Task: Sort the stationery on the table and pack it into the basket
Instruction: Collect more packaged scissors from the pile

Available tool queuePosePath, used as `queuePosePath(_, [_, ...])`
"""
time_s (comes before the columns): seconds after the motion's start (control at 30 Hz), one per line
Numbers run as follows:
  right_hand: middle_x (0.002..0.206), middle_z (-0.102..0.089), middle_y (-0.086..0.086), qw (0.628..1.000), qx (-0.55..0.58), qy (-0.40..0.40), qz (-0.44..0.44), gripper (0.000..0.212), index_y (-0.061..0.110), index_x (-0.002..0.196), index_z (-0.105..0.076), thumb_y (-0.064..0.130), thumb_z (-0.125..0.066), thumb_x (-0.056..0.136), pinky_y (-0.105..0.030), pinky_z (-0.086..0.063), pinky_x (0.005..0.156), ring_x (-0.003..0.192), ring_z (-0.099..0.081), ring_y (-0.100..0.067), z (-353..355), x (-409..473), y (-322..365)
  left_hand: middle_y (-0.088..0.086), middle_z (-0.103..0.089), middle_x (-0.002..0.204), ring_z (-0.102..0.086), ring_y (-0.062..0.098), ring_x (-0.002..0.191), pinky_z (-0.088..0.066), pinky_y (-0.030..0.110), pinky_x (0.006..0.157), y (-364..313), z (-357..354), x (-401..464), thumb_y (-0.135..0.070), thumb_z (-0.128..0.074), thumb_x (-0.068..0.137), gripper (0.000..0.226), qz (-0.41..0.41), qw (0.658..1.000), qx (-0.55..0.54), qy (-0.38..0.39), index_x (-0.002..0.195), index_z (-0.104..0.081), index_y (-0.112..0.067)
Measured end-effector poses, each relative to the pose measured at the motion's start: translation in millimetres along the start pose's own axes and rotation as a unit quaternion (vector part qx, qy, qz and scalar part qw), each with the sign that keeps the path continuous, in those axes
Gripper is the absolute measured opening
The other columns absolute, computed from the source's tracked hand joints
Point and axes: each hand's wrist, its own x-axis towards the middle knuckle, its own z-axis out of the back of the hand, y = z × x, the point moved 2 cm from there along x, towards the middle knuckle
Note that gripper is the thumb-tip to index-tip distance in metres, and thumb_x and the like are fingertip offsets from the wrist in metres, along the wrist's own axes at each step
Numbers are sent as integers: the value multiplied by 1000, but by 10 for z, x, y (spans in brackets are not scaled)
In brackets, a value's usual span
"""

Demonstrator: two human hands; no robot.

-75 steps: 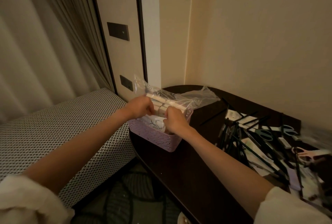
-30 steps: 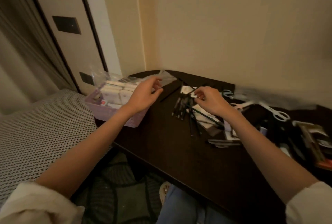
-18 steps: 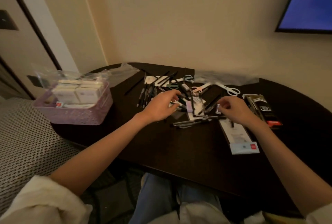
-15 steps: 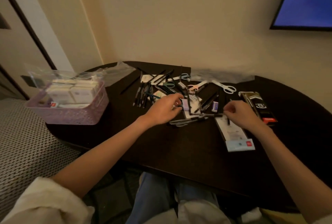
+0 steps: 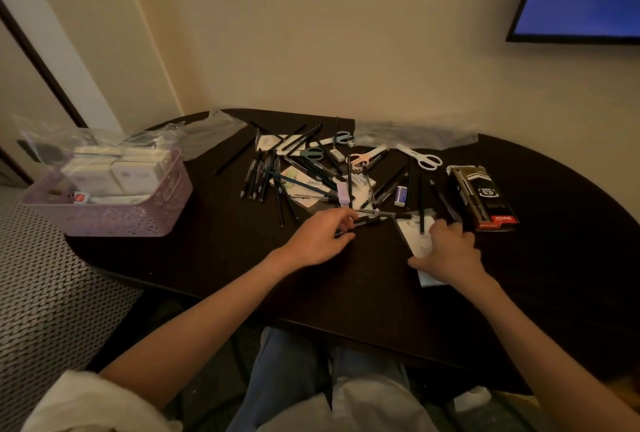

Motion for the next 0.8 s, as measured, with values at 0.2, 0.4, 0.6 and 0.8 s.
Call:
queuePosePath(0.2, [119, -58, -10, 998, -20, 28, 55, 46, 9, 120, -51, 34, -68, 86, -28, -48, 78, 106, -58, -23, 210, -75, 158, 0, -64, 116, -60, 6, 103, -50, 21, 89, 40, 25, 36, -14, -64, 91, 34, 9, 1000, -15, 1, 124, -57, -14])
queuePosePath(0.4, [89, -52, -1, 989, -113, -40, 88, 27, 14, 116, -54, 23, -62, 91, -29, -49, 71, 90, -61, -19, 405, -174, 357, 0, -65, 111, -61, 9, 101, -51, 23, 87, 54, 90, 80, -13, -62, 92, 28, 17, 999, -29, -14, 120, -60, -12])
queuePosePath(0.6, [73, -52, 0, 987, 22, -120, 100, 12, 11, 82, -53, 17, -61, 89, -27, -45, 56, 69, -56, -16, 551, -109, 455, 3, -68, 107, -65, 8, 92, -53, 18, 79, 98, 148, 133, -16, -61, 93, 25, 72, 988, -125, -53, 118, -63, -10])
queuePosePath(0.8, [95, -67, -10, 917, 378, -5, 130, 17, 2, 99, -65, 4, -49, 93, -35, -53, 77, 88, -64, -18, 471, -1, 576, 6, -71, 105, -69, 17, 95, -57, 33, 86, 6, 193, 183, -34, -53, 97, 33, 167, 908, -381, -46, 112, -66, -8])
